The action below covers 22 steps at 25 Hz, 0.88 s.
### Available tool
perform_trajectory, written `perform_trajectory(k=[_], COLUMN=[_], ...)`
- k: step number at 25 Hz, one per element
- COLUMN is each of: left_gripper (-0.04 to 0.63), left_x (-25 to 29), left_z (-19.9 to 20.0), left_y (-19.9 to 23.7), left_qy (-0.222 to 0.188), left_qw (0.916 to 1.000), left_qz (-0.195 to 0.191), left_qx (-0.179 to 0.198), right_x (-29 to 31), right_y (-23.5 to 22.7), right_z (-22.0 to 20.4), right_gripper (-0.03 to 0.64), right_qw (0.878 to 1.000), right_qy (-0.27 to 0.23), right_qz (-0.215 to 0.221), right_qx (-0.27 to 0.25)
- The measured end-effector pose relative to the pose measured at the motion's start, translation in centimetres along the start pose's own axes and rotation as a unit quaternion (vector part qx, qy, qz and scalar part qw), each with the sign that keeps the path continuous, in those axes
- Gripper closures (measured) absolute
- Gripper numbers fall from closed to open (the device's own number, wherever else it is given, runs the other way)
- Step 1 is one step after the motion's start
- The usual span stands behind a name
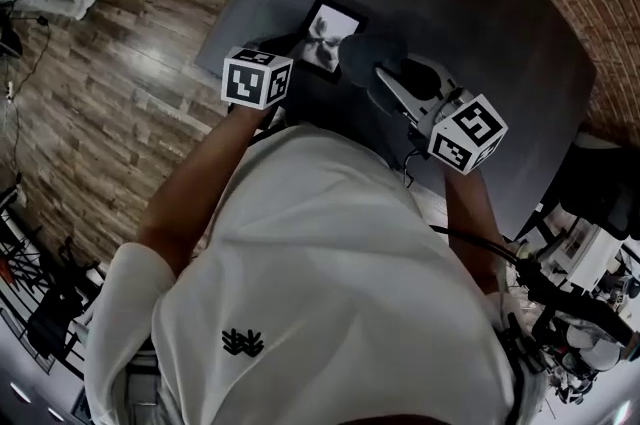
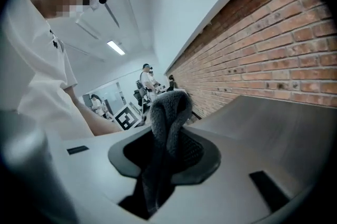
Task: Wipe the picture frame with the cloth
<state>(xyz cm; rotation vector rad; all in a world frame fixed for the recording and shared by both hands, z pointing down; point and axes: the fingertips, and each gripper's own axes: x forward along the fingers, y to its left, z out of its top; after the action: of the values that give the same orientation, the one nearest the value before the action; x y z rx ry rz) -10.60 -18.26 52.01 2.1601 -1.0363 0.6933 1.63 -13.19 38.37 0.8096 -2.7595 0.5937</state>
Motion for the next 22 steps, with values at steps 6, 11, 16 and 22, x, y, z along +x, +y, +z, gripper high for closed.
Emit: perform_trajectory(k=[6,11,16,22], left_gripper=[0.522,0.522,0.522,0.522], left_x=[-1.7,-3.5,-4.3,-4.8], left_z=[0.9,0.7,0.2,-0.1], left_y=[-3.9,-5.5,-6.0,-5.9], left_qy=[-0.006,-0.016,-0.021,-0.025], left_qw=[0.9988,0.9978,0.9972,0.9971], left_qz=[-0.029,-0.045,-0.054,-0.056], left_qx=[0.039,0.046,0.047,0.044], right_x=[4.9,5.8,5.6,4.3], right_y=[1.7,-0.3,-4.5,-6.0], right_z=[0.5,-0.4,0.3,2.0], right_gripper=[0.508,0.508,0.508,0.508], right_qw=[0.997,0.997,0.998,0.998], right_qy=[0.020,0.043,0.044,0.019], right_qz=[0.073,0.052,-0.010,-0.044], right_qx=[-0.019,-0.027,-0.035,-0.037])
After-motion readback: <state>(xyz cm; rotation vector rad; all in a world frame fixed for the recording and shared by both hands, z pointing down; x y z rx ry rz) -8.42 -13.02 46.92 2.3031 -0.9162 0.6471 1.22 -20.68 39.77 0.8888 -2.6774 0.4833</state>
